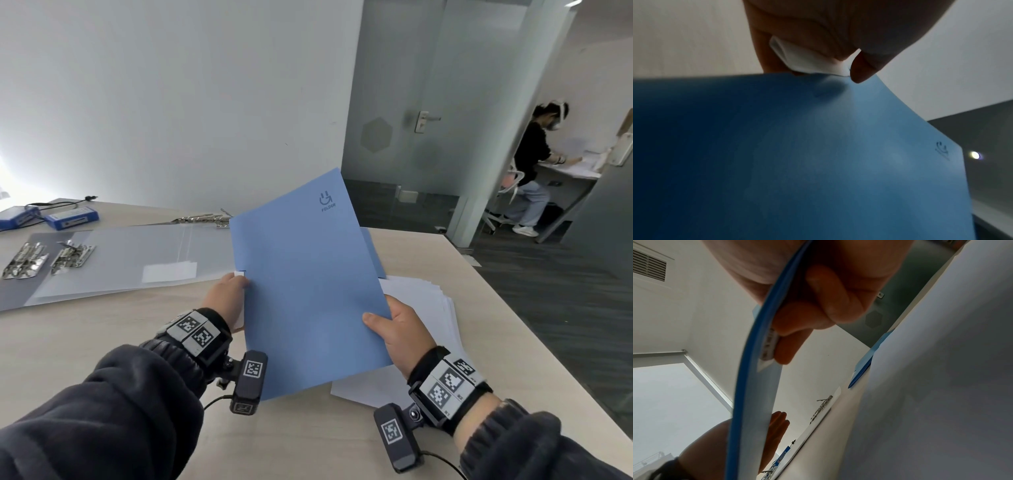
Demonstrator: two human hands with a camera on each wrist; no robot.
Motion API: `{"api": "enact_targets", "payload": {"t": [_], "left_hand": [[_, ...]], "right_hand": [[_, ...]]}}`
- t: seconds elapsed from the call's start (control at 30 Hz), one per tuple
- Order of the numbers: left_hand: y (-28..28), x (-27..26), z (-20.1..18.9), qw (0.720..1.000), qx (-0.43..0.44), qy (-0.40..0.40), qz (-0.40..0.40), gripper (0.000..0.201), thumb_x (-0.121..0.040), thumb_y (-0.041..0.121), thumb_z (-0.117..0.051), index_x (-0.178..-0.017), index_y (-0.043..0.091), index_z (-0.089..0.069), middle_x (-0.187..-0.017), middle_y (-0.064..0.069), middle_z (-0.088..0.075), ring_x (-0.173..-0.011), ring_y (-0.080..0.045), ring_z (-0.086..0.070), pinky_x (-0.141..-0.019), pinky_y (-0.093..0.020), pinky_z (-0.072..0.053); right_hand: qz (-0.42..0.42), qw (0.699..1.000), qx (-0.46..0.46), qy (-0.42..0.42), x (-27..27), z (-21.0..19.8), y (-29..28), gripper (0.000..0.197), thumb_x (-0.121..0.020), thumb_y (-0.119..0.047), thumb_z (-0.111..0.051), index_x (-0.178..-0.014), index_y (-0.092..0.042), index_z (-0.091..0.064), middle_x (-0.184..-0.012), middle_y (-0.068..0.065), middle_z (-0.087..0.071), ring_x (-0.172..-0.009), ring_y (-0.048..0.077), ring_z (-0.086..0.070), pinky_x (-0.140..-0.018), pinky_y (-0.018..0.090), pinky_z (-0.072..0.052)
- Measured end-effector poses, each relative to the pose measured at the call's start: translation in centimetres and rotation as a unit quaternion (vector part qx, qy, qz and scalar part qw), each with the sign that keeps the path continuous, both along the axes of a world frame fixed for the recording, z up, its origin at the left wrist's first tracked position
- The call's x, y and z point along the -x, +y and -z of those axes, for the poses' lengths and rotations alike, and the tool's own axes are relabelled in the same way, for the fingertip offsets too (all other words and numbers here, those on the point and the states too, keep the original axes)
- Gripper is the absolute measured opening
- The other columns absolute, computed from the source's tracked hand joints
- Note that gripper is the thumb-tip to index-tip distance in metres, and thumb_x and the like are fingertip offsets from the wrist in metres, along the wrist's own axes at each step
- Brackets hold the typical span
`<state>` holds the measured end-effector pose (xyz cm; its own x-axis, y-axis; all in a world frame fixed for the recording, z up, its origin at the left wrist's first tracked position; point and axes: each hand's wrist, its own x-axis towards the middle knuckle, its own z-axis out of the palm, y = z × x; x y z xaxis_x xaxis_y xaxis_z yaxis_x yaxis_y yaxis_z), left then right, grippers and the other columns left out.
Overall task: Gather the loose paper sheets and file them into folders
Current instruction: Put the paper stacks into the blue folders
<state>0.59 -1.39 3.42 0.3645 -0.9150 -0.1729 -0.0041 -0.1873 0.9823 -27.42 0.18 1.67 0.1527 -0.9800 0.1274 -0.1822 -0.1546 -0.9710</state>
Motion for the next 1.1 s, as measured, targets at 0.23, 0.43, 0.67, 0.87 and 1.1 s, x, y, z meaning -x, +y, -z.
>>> {"api": "enact_targets", "payload": {"t": [0.23,0.43,0.67,0.87,1.1], "left_hand": [[0.1,1.5,1.1,0.994,0.019,0.105,-0.012,0.024,-0.081,-0.002,-0.047,-0.101,-0.001,-0.06,-0.095,-0.021,-0.064,-0.079,-0.031,-0.061,-0.067,-0.039,-0.048],[0.7,1.4,2.3,0.986,0.013,0.152,0.062,0.03,-0.092,-0.004,-0.051,-0.114,0.012,-0.063,-0.106,-0.013,-0.073,-0.09,-0.032,-0.069,-0.071,-0.04,-0.057],[0.9,2.1,4.5,0.992,0.038,0.106,0.064,0.02,-0.097,0.001,-0.054,-0.114,0.009,-0.061,-0.099,-0.012,-0.073,-0.079,-0.029,-0.07,-0.066,-0.037,-0.061],[-0.5,2.3,5.4,0.994,0.034,0.098,0.044,0.014,-0.099,0.008,-0.056,-0.113,0.011,-0.059,-0.097,-0.01,-0.071,-0.082,-0.029,-0.069,-0.076,-0.041,-0.058],[-1.9,3.7,5.7,0.988,0.031,0.098,0.111,0.017,-0.1,0.024,-0.057,-0.112,0.013,-0.06,-0.11,-0.011,-0.072,-0.094,-0.027,-0.072,-0.086,-0.045,-0.059]], "right_hand": [[0.008,0.999,-0.02,-0.025,0.0,0.5,-0.1,0.03,-0.085,-0.015,-0.06,-0.113,-0.019,-0.069,-0.109,0.002,-0.077,-0.101,0.026,-0.073,-0.094,0.052,-0.055],[0.026,0.996,-0.051,-0.069,0.2,0.2,-0.4,0.025,-0.09,-0.003,-0.061,-0.112,-0.012,-0.07,-0.107,0.008,-0.077,-0.101,0.035,-0.072,-0.09,0.049,-0.057],[0.036,0.982,-0.159,-0.09,-0.2,-0.5,-0.4,0.023,-0.09,-0.026,-0.064,-0.112,-0.021,-0.065,-0.089,0.001,-0.072,-0.067,0.019,-0.065,-0.047,0.023,-0.04],[0.03,0.97,-0.22,-0.102,-0.1,0.1,-1.2,0.021,-0.099,-0.011,-0.05,-0.116,-0.014,-0.062,-0.08,0.016,-0.07,-0.049,0.021,-0.059,-0.038,0.02,-0.038],[0.152,0.972,-0.175,0.032,0.9,0.3,-4.7,0.023,-0.091,-0.002,-0.045,-0.105,-0.014,-0.059,-0.059,0.013,-0.061,-0.04,0.015,-0.036,-0.042,0.017,-0.024]]}}
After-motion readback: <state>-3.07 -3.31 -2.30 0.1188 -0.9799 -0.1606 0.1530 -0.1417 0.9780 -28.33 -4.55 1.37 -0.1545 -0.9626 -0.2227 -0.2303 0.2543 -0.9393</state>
